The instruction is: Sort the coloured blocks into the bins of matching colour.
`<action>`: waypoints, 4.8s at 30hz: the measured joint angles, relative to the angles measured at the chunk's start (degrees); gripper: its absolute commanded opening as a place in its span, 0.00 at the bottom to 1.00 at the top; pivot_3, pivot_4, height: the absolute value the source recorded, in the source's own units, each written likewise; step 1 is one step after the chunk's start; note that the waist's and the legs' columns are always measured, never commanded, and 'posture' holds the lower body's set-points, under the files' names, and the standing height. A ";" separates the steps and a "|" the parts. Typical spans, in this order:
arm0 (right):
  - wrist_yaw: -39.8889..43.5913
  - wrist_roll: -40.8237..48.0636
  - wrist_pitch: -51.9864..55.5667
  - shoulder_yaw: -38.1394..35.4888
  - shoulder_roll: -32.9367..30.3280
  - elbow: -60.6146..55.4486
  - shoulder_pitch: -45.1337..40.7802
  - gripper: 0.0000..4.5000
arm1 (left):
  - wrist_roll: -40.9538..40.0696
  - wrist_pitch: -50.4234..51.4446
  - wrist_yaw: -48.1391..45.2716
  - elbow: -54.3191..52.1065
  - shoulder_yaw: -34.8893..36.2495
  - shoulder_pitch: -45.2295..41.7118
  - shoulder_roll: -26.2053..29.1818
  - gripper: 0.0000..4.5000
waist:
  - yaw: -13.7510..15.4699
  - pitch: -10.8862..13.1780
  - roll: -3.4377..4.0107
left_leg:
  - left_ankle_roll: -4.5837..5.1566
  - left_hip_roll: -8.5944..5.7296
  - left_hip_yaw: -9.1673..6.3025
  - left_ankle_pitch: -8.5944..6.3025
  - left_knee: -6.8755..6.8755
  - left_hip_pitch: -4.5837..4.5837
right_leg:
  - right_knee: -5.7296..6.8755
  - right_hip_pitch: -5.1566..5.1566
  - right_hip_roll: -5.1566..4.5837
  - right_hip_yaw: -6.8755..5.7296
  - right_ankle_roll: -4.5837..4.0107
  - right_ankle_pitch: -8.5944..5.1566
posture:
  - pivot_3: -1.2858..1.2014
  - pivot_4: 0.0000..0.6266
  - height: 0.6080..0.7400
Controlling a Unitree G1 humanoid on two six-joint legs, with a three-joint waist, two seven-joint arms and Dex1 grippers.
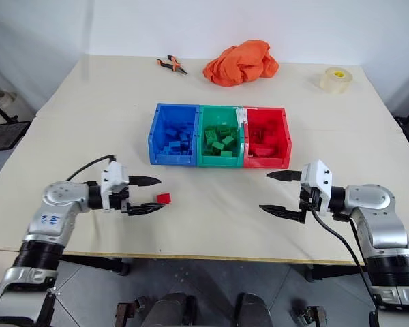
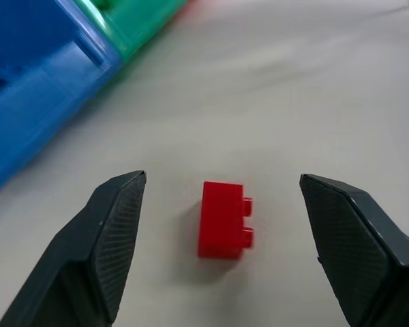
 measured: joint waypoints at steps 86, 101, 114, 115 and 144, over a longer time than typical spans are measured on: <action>-1.44 0.16 0.34 -3.08 -2.82 -2.01 4.31 1.00 | -4.00 18.53 4.92 -6.59 1.93 -15.98 -13.22 0.86 | 0.52 0.00 -0.13 | 0.16 -0.20 -0.51 0.01 0.26 -0.14 | -0.05 0.26 -0.06 -0.01 0.09 0.05 | 0.52 0.24 1.00; -3.82 -0.15 5.02 -8.20 -6.04 -4.18 12.90 1.00 | -10.72 11.37 -6.13 -11.40 6.64 0.04 -0.48 0.86 | -0.15 -0.05 -0.03 | 0.08 0.01 -0.13 0.02 0.09 0.00 | -0.12 0.14 0.01 0.14 0.05 0.03 | 0.52 0.24 1.00; -12.86 -5.97 9.41 0.49 0.64 2.99 3.58 1.00 | -17.50 2.23 -17.54 -8.71 12.66 10.08 3.54 0.86 | -0.55 -0.06 0.02 | 0.07 -0.01 -0.16 -0.01 0.05 -0.01 | -0.06 0.08 -0.04 0.13 0.04 0.02 | 0.52 0.24 1.00; -13.09 -6.47 9.14 1.12 1.47 4.27 2.68 1.00 | -17.76 2.22 -17.53 -9.15 12.74 10.99 3.54 0.86 | -0.53 -0.06 0.03 | 0.08 -0.02 -0.17 -0.01 0.05 -0.02 | -0.06 0.07 -0.04 0.12 0.04 0.02 | 0.52 0.24 1.00; -16.37 -11.89 1.37 4.66 8.29 16.70 -6.59 0.33 | -22.13 5.53 -7.85 -21.90 14.97 19.72 3.59 0.87 | -1.61 -0.10 0.11 | 0.03 0.03 -0.23 -0.03 0.02 0.02 | -0.04 0.09 -0.05 0.27 0.02 0.01 | 0.52 0.24 1.00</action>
